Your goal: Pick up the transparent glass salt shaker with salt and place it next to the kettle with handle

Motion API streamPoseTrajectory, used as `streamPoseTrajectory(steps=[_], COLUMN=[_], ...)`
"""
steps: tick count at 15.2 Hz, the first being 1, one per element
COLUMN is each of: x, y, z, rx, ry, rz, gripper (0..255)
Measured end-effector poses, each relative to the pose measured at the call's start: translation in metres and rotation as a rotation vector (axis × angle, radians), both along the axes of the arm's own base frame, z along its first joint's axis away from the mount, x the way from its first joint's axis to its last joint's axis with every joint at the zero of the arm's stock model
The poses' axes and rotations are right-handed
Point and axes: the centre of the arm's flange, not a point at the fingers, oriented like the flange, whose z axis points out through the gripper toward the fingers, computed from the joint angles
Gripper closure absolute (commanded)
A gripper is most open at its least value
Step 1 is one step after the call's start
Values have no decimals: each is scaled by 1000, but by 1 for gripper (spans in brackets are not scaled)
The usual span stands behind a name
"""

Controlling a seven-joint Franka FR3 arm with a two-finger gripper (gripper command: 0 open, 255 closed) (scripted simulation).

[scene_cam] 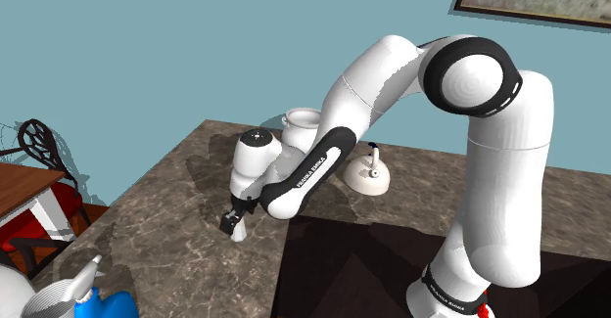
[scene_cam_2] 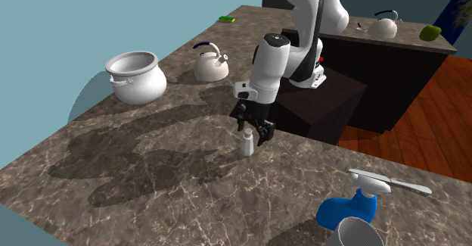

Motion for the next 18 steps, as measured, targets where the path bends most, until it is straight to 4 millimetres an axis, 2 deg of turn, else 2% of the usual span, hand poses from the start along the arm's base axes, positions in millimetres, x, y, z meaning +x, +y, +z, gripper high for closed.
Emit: streamPoseTrajectory(steps=[2, 3, 13, 18], x=[0, 0, 0, -1], y=[0, 0, 0, 1], z=[0, 0, 0, 21], rx=[0, 0, 0, 0], ry=[0, 0, -1, 0], rz=[0, 0, 0, 0], gripper=[0, 255, 255, 255])
